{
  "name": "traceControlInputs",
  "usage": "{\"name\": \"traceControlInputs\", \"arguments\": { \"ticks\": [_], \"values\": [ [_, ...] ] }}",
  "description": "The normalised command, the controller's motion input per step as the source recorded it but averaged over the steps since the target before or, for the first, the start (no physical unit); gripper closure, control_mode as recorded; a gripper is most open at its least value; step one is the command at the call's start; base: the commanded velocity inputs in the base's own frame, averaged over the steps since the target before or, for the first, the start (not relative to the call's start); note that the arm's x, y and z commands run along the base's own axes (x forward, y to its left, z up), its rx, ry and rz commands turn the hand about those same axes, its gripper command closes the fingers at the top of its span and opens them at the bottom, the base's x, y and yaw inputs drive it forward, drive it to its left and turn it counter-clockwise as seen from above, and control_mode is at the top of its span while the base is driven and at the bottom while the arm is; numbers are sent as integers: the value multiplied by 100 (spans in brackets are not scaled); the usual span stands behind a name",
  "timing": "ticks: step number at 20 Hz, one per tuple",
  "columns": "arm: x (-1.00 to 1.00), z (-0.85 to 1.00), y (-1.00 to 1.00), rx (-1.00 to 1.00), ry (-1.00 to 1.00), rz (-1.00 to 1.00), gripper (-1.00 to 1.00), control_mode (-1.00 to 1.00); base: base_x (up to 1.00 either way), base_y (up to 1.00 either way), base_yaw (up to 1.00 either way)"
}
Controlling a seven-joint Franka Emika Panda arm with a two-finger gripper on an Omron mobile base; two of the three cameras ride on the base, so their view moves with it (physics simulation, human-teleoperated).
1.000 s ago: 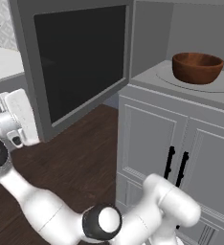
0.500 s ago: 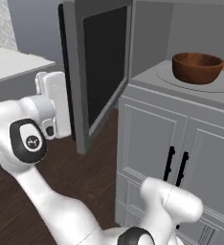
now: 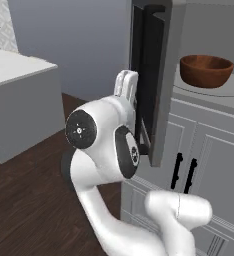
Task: Pick the garlic from the sink and place it in the bowl. Then pick the bowl and place it in the microwave. Then close the microwave door and press the start button.
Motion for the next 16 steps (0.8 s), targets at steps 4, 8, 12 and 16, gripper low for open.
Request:
{"name": "traceControlInputs", "arguments": {
  "ticks": [4,8,12,16],
  "values": [
    [6,14,-100,27,-12,3,-100,-100,0,0,0],
    [38,24,-82,21,-4,0,-100,-100,0,0,0],
    [52,19,-71,17,0,-5,-100,-100,0,0,0],
    [61,8,-64,12,0,-9,-100,-100,0,0,0]
  ]
}}
